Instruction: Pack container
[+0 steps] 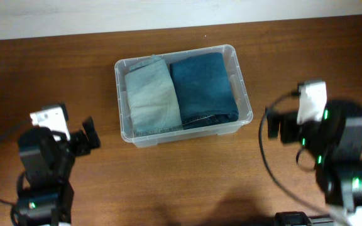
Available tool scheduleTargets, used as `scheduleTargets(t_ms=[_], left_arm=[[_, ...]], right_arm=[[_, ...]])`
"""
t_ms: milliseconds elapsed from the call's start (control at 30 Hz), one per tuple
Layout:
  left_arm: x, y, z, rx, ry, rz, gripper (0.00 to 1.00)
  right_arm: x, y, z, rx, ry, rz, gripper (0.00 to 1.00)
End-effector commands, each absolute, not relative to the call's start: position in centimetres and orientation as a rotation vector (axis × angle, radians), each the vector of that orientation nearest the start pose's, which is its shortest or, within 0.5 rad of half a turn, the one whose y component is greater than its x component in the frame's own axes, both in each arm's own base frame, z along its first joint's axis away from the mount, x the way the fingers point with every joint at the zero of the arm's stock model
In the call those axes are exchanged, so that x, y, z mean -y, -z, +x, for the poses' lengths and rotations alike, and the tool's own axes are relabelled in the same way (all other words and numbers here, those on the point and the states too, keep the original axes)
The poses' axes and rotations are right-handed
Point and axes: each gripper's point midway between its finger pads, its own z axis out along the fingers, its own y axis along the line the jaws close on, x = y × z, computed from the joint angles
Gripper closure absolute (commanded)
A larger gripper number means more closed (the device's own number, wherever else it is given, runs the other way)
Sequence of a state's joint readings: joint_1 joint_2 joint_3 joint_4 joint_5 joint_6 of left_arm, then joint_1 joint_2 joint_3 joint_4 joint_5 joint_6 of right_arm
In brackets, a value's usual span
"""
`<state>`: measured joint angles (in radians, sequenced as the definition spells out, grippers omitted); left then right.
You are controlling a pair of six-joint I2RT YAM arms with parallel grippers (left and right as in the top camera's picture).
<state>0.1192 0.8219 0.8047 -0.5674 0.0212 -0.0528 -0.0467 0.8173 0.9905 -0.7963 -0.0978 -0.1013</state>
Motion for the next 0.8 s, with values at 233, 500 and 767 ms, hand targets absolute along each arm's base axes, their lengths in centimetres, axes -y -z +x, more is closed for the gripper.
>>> scheduleTargets(t_ms=[233, 500, 767], left_arm=[[-2.7, -16.4, 23.8, -2.41, -0.014, -0.216, 0.01], [-2.6, -15.4, 23.0, -2.467, -0.012, -0.222, 0.01], [-2.6, -15.4, 23.0, -2.468, -0.012, -0.222, 0.01]], right_arm=[[-0.2, -19.4, 22.5, -2.336, -0.011, -0.094, 0.02], [-0.2, -17.7, 22.2, -2.43, -0.021, -0.093, 0.02], [-0.2, -16.6, 22.4, -2.481, -0.027, -0.093, 0.02]])
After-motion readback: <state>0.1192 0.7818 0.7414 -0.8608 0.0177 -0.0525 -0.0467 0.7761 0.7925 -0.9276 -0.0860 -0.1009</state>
